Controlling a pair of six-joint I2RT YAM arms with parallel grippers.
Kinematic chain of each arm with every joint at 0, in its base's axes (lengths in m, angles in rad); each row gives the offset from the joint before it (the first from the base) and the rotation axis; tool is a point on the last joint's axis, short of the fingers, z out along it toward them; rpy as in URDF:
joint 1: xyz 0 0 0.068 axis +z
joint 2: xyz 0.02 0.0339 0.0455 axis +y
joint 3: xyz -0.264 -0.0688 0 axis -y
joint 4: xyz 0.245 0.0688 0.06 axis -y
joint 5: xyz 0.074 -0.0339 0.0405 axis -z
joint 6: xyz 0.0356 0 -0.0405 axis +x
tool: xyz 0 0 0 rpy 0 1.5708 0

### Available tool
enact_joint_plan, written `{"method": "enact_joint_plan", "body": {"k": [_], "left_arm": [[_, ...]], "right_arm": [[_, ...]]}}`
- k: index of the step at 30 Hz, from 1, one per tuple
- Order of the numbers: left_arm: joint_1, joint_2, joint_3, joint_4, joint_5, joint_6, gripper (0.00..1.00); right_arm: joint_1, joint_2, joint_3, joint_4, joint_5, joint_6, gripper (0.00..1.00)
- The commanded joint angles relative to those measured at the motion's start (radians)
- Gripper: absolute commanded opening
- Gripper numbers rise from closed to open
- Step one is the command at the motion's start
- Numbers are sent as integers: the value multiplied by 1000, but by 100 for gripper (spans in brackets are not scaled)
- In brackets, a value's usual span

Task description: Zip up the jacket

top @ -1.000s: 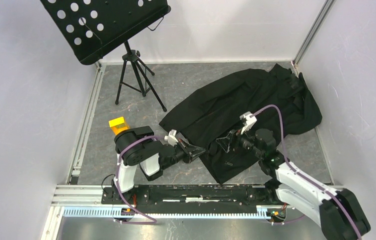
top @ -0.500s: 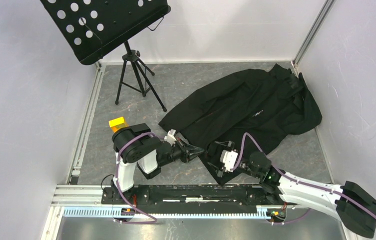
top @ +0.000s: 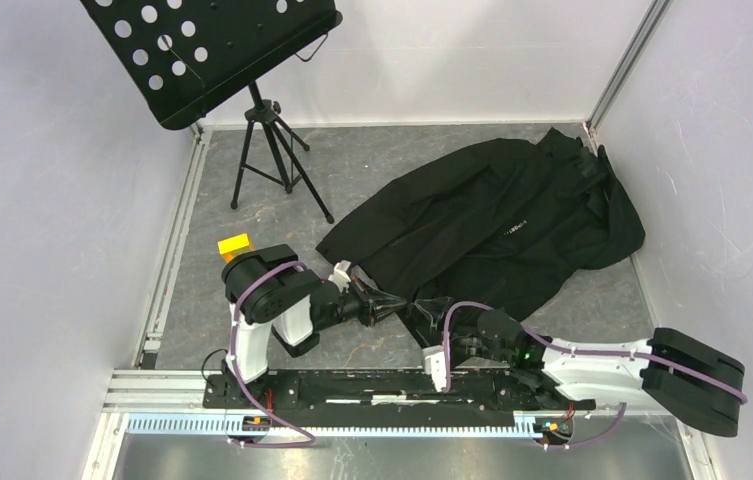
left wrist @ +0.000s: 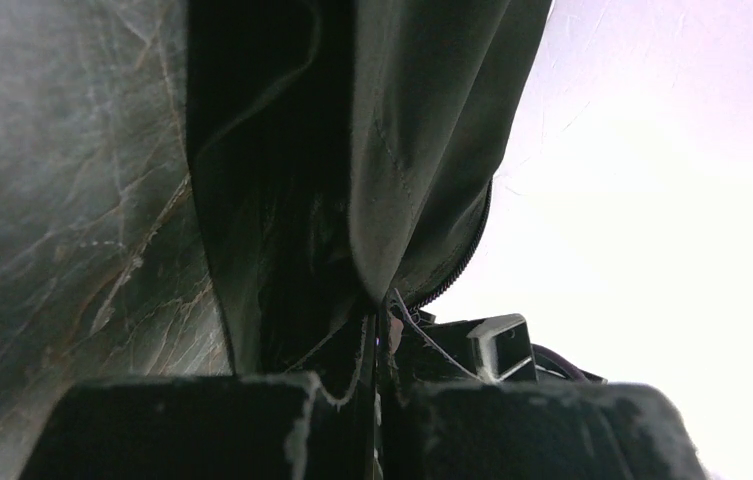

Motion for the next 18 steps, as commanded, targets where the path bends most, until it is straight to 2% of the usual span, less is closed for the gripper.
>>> {"method": "enact_joint_plan", "body": {"k": [1, 6, 11, 18], "left_arm": [[3, -27, -18, 34, 24, -59, 2], [3, -39, -16, 35, 21, -69, 2], [3, -55, -29, 29, 10, -65, 2], [3, -55, -32, 31, 9, -65, 2]], "right_arm": [[15, 54, 31, 19, 41, -129, 70], [39, 127, 68, -3, 69, -209, 67], [55, 174, 56, 95, 86, -248, 65], [70, 231, 51, 180, 92, -284, 54]]}}
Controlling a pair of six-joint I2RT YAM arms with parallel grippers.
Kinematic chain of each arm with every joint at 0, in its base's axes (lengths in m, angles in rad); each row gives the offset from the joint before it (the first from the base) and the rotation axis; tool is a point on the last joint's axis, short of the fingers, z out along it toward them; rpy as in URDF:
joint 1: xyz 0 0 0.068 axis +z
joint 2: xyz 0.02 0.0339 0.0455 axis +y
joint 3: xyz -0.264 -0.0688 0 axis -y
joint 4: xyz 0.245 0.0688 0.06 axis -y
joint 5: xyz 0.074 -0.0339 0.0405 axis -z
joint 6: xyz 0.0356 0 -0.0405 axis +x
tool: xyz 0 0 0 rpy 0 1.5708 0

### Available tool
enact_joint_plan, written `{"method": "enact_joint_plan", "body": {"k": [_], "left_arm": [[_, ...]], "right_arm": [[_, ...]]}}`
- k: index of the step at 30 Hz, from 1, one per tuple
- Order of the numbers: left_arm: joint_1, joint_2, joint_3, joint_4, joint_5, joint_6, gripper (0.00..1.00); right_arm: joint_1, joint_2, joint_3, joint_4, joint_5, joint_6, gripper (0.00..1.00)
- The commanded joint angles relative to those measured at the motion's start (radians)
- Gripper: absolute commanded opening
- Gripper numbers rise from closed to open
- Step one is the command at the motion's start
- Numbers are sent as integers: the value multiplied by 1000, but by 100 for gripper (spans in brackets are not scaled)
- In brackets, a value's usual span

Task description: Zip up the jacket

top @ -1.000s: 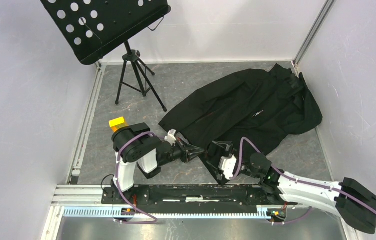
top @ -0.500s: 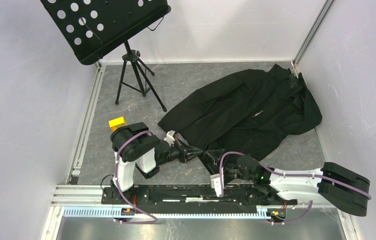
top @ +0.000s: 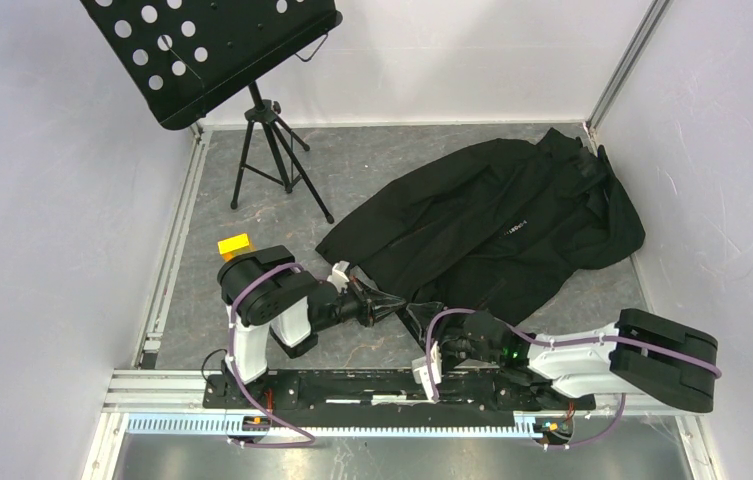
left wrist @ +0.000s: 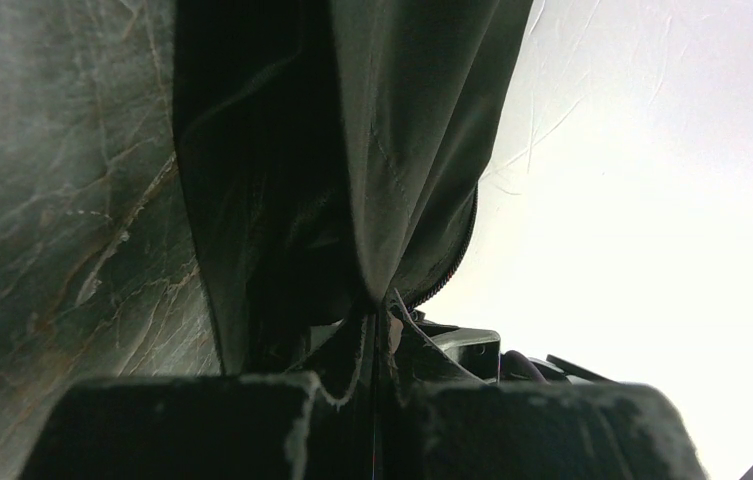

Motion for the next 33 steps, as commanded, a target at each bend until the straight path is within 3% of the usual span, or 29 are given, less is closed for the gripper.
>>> {"method": "enact_joint_plan", "body": {"k": [1, 18, 33], "left_arm": [[3, -30, -12, 33, 9, -39, 2], [1, -45, -21, 32, 1, -34, 2], [1, -52, -27, 31, 2, -40, 2]], "right_arm": [[15, 30, 7, 107, 19, -54, 52], [35, 137, 13, 229, 41, -97, 39], [45, 212, 14, 317, 66, -130, 40]]}}
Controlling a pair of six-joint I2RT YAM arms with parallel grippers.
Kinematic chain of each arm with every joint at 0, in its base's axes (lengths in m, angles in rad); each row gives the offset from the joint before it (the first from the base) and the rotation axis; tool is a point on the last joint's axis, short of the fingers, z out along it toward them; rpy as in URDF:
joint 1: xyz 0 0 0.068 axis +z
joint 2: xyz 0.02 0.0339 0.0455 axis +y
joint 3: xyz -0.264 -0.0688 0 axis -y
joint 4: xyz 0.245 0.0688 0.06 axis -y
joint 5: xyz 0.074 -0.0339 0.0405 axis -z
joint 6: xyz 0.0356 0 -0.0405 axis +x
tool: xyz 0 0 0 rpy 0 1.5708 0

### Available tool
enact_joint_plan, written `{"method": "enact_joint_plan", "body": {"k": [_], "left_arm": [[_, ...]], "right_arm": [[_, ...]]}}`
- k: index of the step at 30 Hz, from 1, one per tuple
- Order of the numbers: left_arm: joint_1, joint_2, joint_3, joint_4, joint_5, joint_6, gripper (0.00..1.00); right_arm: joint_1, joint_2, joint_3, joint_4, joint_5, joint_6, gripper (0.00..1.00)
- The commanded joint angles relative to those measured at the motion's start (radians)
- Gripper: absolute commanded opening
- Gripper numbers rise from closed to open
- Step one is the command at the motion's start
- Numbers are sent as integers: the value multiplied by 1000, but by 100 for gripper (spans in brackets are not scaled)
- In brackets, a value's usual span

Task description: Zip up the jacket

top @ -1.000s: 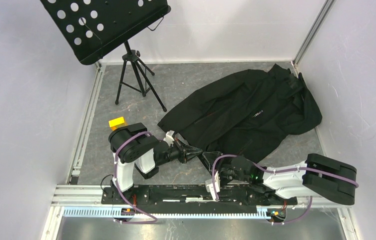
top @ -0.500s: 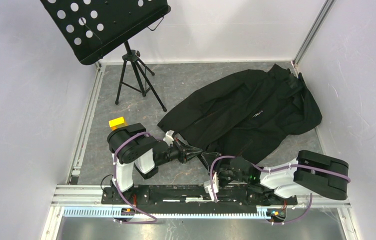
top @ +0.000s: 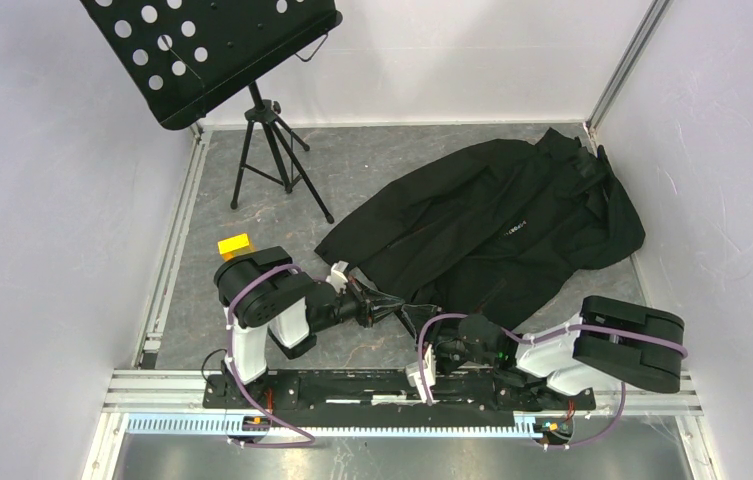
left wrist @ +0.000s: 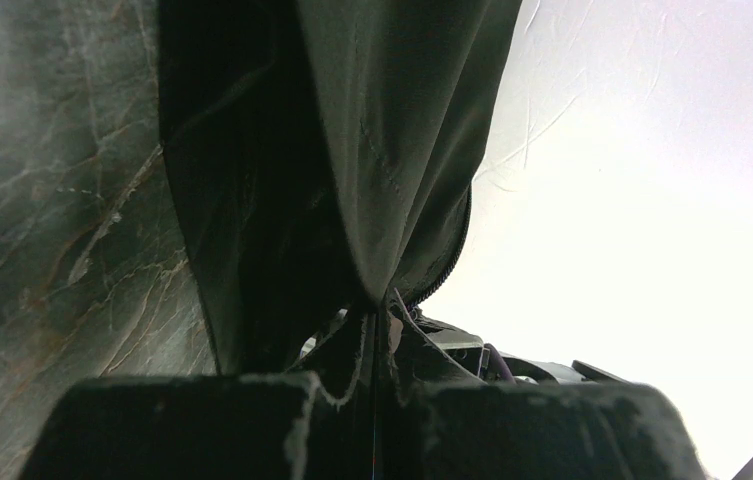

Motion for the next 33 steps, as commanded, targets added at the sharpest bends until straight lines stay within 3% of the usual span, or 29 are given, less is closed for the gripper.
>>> {"method": "enact_joint_plan", "body": {"k": [1, 9, 14, 18, 24, 27, 30, 33], "left_arm": [[1, -34, -15, 34, 3, -39, 2], [1, -35, -18, 33, 0, -39, 2], [1, -31, -25, 32, -4, -35, 2], [2, -28, -39, 32, -11, -21, 2], [0, -21, -56, 22, -19, 11, 2], [0, -40, -65, -31, -24, 52, 2], [-2, -99, -66, -129, -34, 104, 2], [-2, -203, -51, -292, -47, 171, 2]], "right_arm": [[9, 27, 13, 92, 18, -19, 39], [22, 67, 12, 165, 25, -20, 27], [26, 61, 8, 185, 67, 24, 0], [26, 56, -2, 254, 99, 147, 0], [10, 24, 5, 324, 168, 557, 0], [-6, 7, -2, 408, 347, 826, 0], [-22, -63, 53, 232, 548, 1001, 0], [-133, -136, 173, -118, 452, 1251, 0]]}}
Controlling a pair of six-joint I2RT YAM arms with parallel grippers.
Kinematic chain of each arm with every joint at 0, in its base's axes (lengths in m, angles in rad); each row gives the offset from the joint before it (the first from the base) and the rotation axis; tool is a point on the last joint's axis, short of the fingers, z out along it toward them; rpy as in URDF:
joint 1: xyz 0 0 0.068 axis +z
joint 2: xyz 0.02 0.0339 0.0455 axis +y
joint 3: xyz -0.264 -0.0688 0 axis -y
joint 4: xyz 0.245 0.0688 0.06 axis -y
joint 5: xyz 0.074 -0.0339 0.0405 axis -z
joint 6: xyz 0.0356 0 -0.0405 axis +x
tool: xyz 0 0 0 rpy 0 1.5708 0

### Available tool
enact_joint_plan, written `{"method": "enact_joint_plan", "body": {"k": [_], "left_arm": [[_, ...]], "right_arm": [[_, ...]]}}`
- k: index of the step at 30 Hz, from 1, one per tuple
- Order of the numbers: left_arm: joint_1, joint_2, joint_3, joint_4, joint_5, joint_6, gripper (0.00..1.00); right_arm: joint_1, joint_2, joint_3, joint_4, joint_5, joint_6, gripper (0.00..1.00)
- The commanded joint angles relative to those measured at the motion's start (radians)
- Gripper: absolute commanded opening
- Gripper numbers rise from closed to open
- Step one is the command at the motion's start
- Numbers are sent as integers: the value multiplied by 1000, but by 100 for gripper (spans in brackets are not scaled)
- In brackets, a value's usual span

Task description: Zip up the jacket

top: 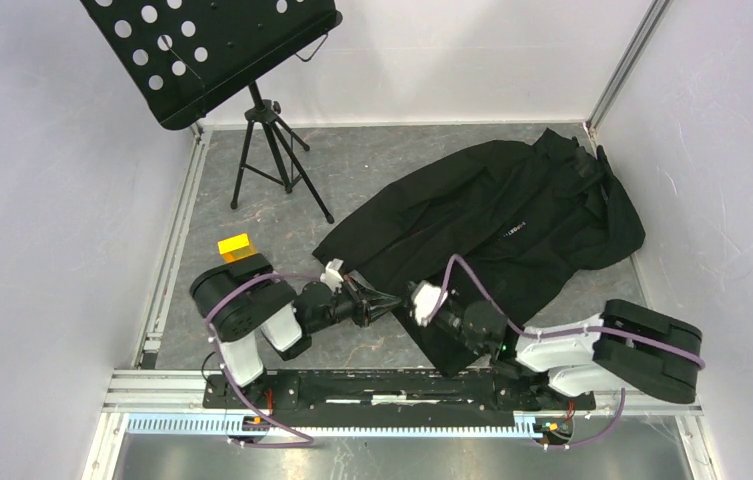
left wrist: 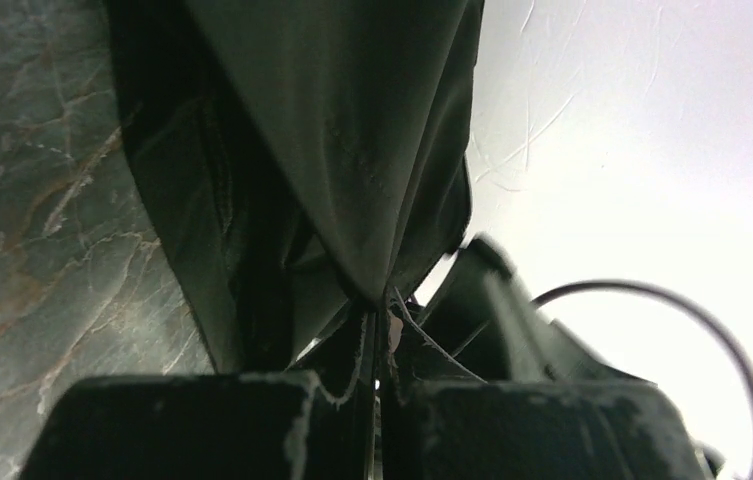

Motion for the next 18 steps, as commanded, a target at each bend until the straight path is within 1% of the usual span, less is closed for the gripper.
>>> {"method": "enact_joint_plan", "body": {"k": [1, 3, 6, 8, 9, 11, 13, 15, 18], "left_arm": [[-1, -156, 0, -310, -29, 166, 2], [-1, -256, 21, -488, -52, 232, 2], [-1, -432, 51, -767, -109, 324, 2], [0, -542, 93, -1008, -160, 397, 2], [0, -591, 109, -1090, -183, 429, 2], [1, -667, 153, -1262, -233, 503, 2], [3, -717, 179, -1373, -283, 559, 2], [2, -750, 199, -1453, -308, 619, 2], [2, -773, 213, -1532, -335, 682, 2]], "right_arm": [[-157, -99, 174, -359, 97, 469, 0], [-226, -106, 211, -442, -7, 589, 0], [-300, -133, 205, -464, -35, 702, 0], [-371, -156, 203, -482, -90, 792, 0], [-412, -163, 204, -489, -129, 823, 0], [-498, -172, 231, -571, -193, 890, 0], [-594, -178, 249, -621, -264, 938, 0], [-682, -181, 258, -644, -332, 945, 0], [-825, -145, 338, -781, -373, 926, 0]]}}
